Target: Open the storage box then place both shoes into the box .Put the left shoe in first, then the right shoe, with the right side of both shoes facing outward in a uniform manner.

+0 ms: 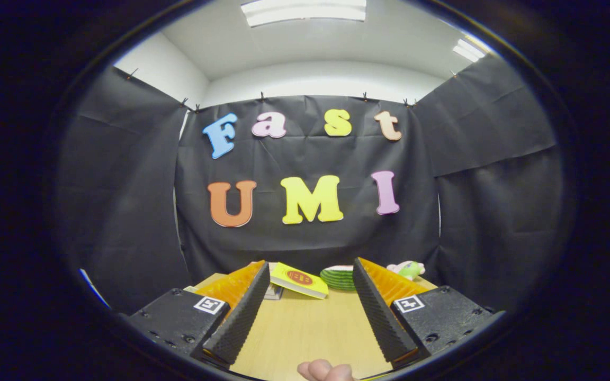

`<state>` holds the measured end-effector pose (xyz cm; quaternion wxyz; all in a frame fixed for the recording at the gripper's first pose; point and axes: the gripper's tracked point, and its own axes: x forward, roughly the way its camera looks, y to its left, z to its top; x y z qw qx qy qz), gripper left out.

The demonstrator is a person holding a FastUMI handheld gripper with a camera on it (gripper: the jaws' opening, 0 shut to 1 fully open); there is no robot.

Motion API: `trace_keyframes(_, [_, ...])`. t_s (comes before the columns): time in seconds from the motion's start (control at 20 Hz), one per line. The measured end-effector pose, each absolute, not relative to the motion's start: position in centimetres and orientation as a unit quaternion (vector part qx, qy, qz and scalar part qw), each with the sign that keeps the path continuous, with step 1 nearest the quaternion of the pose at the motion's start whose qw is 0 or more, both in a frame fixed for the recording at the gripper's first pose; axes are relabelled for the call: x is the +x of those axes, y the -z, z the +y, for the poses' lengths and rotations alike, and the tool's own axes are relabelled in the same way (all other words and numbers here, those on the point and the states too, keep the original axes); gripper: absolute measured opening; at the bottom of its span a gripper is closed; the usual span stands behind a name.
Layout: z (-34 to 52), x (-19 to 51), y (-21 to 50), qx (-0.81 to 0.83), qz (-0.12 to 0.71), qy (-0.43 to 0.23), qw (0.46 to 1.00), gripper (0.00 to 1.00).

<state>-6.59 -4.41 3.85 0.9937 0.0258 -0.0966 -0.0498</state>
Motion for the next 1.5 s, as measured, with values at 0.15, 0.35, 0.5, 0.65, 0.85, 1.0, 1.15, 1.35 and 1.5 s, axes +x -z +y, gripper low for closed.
trace_keyframes(0.15, [-4.5, -6.5, -3.8, 0.026, -0.1, 0.051, 0.993, 1.0])
trace_keyframes(0.35, [-4.4, -6.2, -3.3, 0.031, -0.092, 0.054, 0.994, 1.0])
trace_keyframes(0.5, [-4.6, -6.0, -3.2, 0.034, -0.089, 0.057, 0.994, 1.0])
trace_keyframes(0.65, [-4.7, -6.0, -3.2, 0.033, -0.089, 0.06, 0.994, 1.0])
trace_keyframes(0.85, [-4.6, -6.0, -2.8, 0.036, -0.083, 0.061, 0.994, 1.0])
trace_keyframes(1.0, [-4.7, -6.1, -2.8, 0.035, -0.081, 0.065, 0.994, 1.0])
trace_keyframes(1.15, [-4.8, -6.1, -2.6, 0.036, -0.079, 0.068, 0.994, 1.0])
trace_keyframes(1.35, [-5.0, -5.9, -2.1, 0.036, -0.072, 0.069, 0.994, 1.0])
trace_keyframes(1.5, [-5.2, -6.1, -2.0, 0.032, -0.071, 0.073, 0.994, 1.0])
